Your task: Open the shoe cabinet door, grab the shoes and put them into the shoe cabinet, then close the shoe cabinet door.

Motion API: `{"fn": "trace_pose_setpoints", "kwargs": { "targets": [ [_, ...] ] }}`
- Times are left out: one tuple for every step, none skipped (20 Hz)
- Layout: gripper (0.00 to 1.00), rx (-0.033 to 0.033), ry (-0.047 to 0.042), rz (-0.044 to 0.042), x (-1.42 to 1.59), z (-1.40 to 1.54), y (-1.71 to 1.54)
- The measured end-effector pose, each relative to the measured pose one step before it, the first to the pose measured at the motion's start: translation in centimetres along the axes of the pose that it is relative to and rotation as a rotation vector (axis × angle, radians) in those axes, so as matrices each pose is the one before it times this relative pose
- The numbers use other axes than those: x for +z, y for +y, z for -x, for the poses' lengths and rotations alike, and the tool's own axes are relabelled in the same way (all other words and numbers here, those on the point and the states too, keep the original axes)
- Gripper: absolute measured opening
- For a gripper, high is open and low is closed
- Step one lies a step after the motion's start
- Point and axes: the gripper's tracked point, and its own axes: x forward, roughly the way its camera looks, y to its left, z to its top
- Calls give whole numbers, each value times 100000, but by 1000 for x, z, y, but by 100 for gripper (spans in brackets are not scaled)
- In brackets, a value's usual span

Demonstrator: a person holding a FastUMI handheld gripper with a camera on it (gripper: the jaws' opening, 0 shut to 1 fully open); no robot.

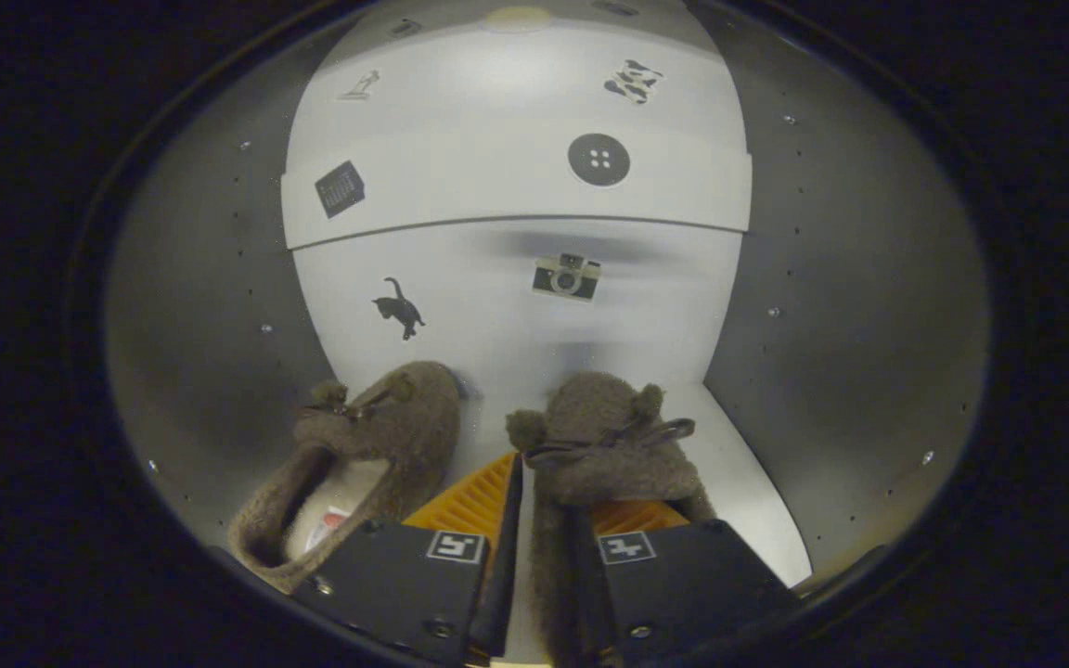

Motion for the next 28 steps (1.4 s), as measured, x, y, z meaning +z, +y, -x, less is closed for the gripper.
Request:
{"fn": "trace_pose_setpoints", "kwargs": {
  "targets": [
    [43, 687, -396, 679, 38, 378, 319],
    [52, 26, -31, 592, 14, 443, 201],
    [60, -441, -416, 703, 30, 472, 47],
    [68, -744, -1036, 432, -84, 446, -135],
    [68, 666, -1195, -72, 63, 828, 264],
    [69, 458, -945, -70, -94, 781, 96],
    [74, 289, -1269, 212, 29, 908, 11],
    [77, 455, -1428, 34, 77, 990, 48],
    [80, 749, -2532, 397, 309, 1268, 117],
    [80, 332, -2960, 1184, 321, 1446, 84],
    [80, 623, -3375, 1945, 547, 1787, 210],
    [80, 427, -2903, 1609, 333, 1839, 233],
    [80, 1539, -2092, 1043, 293, 1989, 554],
    [86, 2661, -2736, 158, 301, 2164, 764],
    [92, 2334, -2505, -223, 450, 2268, 726],
    [94, 1668, -2293, 669, 182, 2314, 500],
    [98, 2146, -1604, 555, -120, 2526, 636],
    [99, 3143, -725, -774, -300, 2920, 982],
    [100, 3894, -549, -345, -459, 2693, 1053],
    [100, 1967, -465, -57, -452, 2681, 495],
    [100, 954, -765, 72, -279, 2619, 259],
    [100, 944, -1369, 789, -353, 2559, 394],
    [100, 351, -1296, 818, -230, 2422, 94],
    [100, 44, -1589, -101, -235, 2466, -74],
    [100, -218, -470, 352, -309, 2322, -63],
    [100, -341, 105, -295, -503, 2158, -460],
    [100, 63, 48, -788, -367, 2123, -411],
    [100, -581, 145, -624, -265, 2052, -523]
  ]
}}
